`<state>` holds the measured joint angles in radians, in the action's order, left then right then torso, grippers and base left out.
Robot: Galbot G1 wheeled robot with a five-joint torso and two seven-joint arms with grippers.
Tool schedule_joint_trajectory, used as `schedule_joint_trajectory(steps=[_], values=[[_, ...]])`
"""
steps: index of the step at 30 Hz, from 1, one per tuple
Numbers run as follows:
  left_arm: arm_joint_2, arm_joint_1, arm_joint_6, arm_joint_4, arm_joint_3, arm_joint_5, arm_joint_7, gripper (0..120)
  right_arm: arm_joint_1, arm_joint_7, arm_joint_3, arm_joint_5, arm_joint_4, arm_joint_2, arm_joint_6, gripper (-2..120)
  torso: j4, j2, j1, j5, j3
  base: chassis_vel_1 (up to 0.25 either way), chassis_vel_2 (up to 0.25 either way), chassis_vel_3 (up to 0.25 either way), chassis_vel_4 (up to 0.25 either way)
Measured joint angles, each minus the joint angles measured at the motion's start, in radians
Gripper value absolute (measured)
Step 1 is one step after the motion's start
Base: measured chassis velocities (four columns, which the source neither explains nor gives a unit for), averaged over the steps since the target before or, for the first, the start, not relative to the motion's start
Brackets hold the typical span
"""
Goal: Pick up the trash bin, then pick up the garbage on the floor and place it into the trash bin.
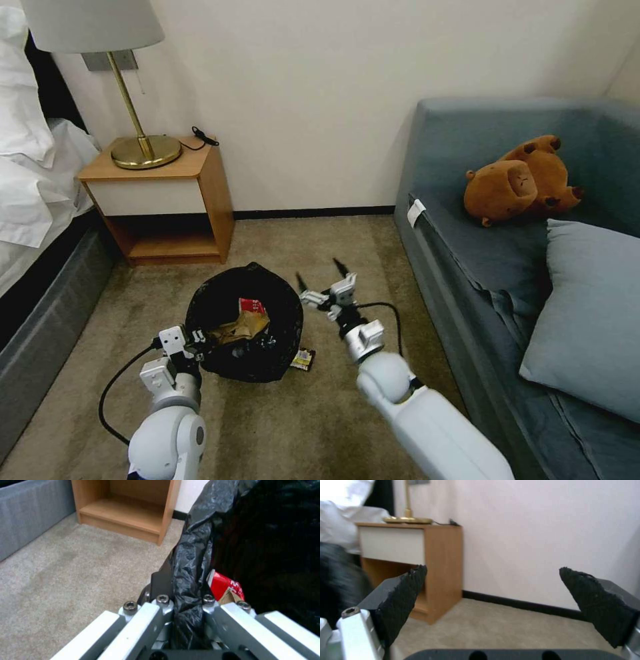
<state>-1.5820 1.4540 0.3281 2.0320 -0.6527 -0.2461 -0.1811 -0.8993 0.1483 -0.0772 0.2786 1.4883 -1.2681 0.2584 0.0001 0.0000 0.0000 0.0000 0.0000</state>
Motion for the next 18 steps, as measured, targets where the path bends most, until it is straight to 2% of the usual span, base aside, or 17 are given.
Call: schedule_joint_trajectory(steps=[9,18], values=[[0.001,0.001,0.002,0.018,-0.011,-0.015,-0.001,1,0.011,-0.022,0.069,0.004,-0.094,-0.003,0.013,100,-0.0001,0.0,0.0,0.0001,0.0,0.0,0.0,0.0,0.0],[0.001,0.006,0.002,0.02,-0.014,-0.019,0.0,1,-0.016,-0.035,0.1,-0.006,-0.111,-0.002,0.03,100,-0.0001,0.0,0.0,0.0,0.0,0.0,0.0,0.0,0.0]])
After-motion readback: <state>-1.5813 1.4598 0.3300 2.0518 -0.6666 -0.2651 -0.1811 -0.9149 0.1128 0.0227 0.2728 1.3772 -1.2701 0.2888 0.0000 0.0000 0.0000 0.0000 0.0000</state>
